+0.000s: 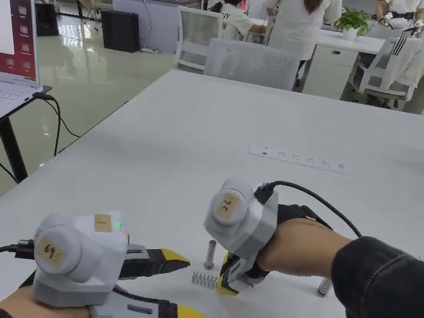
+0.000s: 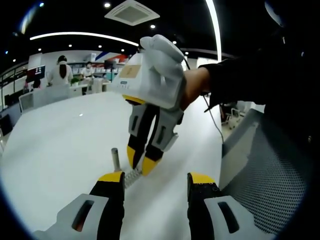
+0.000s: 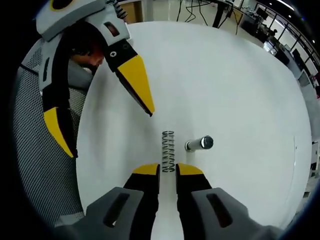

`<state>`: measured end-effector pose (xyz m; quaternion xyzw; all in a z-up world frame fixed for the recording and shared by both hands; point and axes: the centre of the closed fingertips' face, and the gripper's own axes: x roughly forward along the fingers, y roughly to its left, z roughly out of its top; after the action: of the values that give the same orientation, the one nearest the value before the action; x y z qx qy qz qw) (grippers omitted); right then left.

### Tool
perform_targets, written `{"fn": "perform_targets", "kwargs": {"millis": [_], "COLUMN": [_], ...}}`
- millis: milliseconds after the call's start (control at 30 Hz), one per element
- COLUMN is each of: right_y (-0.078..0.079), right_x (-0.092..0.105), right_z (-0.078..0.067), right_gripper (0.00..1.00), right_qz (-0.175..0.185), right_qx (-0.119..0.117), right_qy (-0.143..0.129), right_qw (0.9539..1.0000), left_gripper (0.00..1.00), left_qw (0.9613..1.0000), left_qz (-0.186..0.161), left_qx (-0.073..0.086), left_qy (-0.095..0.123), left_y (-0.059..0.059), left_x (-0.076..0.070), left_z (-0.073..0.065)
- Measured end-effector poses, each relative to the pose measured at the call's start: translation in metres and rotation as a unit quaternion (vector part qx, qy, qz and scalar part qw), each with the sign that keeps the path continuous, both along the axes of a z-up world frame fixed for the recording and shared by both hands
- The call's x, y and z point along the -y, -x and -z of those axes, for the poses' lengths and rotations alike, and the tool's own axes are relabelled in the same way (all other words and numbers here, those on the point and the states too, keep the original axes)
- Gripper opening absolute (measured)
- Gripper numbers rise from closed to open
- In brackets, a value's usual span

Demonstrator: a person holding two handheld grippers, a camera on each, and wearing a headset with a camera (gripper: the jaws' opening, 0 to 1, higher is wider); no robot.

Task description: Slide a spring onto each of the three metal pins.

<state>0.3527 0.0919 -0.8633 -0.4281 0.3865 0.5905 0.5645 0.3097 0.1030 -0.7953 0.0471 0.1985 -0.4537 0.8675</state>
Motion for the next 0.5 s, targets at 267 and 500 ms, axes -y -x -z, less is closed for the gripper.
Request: {"fn": "perform_targets", "kwargs": {"millis": [267, 500], "right_y": [-0.0006, 0.0015], "right_x": [0.0002, 0.002], "right_z": [0.0045, -0.0005], "right_gripper": [0.08, 0.08], "right_qz": [-0.01, -0.008], "right_qx": [0.006, 0.003], "right_qy": [0.006, 0.003], "right_qw": [0.9999, 1.0], "left_gripper": [0.44, 0.44], "left_qw": [1.0, 1.0], "left_qz": [0.0, -0.002], "left_qx": [0.0, 0.0], "left_qy": [0.0, -0.001], "left_y": [-0.0001, -0.0003], "left_x": [-0.0003, -0.0009], "left_z": [0.0, 0.0002]}}
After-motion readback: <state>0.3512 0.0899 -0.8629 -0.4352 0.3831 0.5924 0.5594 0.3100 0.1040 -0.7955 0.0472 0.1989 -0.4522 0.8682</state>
